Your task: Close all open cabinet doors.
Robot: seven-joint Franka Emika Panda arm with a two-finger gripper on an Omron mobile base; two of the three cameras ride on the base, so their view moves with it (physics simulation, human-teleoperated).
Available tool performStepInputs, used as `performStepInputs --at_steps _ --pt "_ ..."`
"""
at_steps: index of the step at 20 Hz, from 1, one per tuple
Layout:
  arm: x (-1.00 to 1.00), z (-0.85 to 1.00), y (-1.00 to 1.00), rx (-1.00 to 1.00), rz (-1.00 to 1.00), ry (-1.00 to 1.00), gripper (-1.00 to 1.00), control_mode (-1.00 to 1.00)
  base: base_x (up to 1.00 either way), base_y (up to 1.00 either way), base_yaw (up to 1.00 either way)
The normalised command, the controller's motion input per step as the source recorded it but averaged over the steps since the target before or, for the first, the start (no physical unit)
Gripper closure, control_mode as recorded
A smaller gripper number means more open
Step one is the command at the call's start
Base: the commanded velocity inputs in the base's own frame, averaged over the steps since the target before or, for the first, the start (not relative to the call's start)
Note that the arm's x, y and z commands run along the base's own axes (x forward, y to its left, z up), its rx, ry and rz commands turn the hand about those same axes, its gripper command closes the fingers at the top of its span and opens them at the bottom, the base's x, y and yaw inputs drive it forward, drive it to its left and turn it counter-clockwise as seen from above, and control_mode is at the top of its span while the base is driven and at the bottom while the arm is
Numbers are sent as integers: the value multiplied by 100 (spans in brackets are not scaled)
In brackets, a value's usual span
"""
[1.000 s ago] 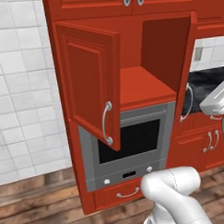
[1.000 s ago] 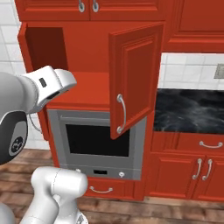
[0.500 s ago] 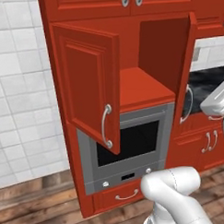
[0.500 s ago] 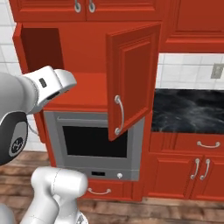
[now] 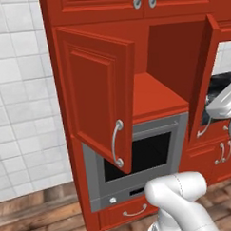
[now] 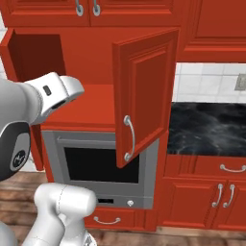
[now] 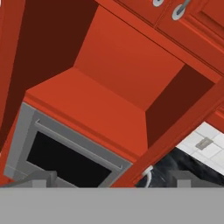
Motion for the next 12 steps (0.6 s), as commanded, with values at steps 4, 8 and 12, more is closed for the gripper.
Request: performStepInputs --at_steps 4,8,12 --pt "0 0 0 0 0 0 -100 100 13 -6 2" --pt "0 0 0 0 0 0 -100 100 6 -8 6" --pt "0 0 0 0 0 0 -100 100 1 -14 9"
